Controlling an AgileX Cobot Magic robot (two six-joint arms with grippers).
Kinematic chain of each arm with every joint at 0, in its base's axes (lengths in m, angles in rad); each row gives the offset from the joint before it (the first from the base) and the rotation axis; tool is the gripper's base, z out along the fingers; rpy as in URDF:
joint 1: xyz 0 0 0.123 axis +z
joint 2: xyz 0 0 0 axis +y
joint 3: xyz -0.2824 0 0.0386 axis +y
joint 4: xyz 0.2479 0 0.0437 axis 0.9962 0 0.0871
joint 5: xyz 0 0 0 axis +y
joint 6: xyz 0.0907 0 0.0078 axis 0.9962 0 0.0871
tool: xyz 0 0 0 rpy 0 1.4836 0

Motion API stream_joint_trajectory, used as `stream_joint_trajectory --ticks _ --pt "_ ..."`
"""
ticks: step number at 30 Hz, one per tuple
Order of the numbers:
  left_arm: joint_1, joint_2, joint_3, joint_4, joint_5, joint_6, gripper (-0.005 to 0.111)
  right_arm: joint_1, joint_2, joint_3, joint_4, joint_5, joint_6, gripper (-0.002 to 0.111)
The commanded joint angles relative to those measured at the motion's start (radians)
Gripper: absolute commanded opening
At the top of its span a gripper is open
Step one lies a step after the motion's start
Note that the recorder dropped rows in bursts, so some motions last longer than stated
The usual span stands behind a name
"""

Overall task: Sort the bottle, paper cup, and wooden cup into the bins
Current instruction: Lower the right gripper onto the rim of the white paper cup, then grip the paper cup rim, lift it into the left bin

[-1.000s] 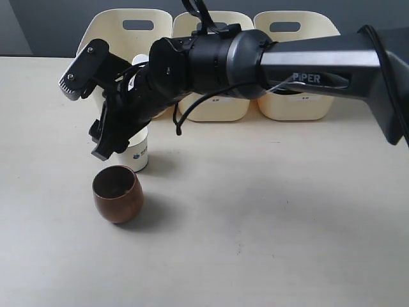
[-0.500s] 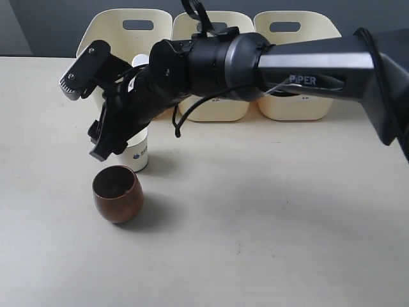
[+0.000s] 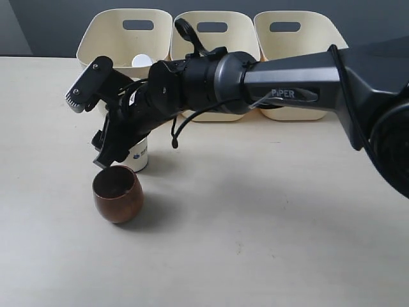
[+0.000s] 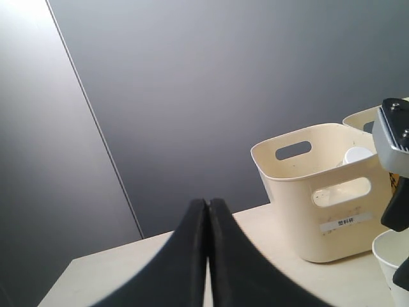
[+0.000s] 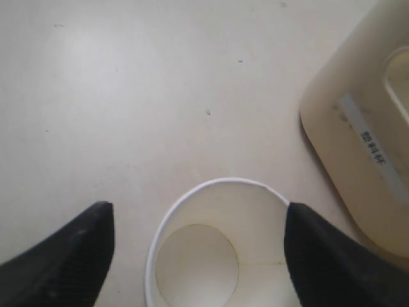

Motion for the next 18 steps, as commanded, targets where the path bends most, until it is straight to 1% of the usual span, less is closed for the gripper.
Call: stream_joint_trajectory --ticks 1,5,7,8,9,10,11,12,13,18 --pt "-0.001 -0.002 0.002 0.000 -0.005 -0.002 0.000 -0.003 0.010 -0.006 -0.001 -0.009 -0.006 0.069" --pt "-0.001 -0.002 0.002 0.000 -0.005 -0.002 0.000 -0.003 0.016 -0.006 -0.001 -0.015 -0.006 0.063" --pt "-0.001 -0.002 0.002 0.000 -0.005 -0.002 0.000 -0.003 0.016 -0.006 -0.001 -0.015 -0.006 0.057" --pt "-0.001 -0.002 0.002 0.000 -0.005 -0.002 0.000 -0.003 0.016 -0.006 -0.001 -0.015 -0.006 0.050" --pt "-0.001 -0.002 0.002 0.000 -0.005 -0.002 0.000 -0.003 0.016 -0.006 -0.001 -0.015 -0.006 0.040" --pt "-0.001 -0.002 0.002 0.000 -0.005 -0.002 0.000 -0.003 0.016 -0.006 -0.003 -0.015 -0.006 0.027" --pt "-0.001 -0.002 0.002 0.000 -0.005 -0.002 0.000 -0.003 0.016 -0.006 -0.008 -0.015 -0.007 0.011" --pt "-0.001 -0.002 0.002 0.000 -0.005 -0.002 0.000 -0.003 0.016 -0.006 -0.018 -0.015 -0.007 -0.001" --pt "-0.001 -0.002 0.002 0.000 -0.005 -0.002 0.000 -0.003 0.016 -0.006 -0.024 -0.018 -0.007 0.001" --pt "-0.001 -0.002 0.002 0.000 -0.005 -0.002 0.000 -0.003 0.016 -0.006 -0.033 -0.016 -0.007 0.001"
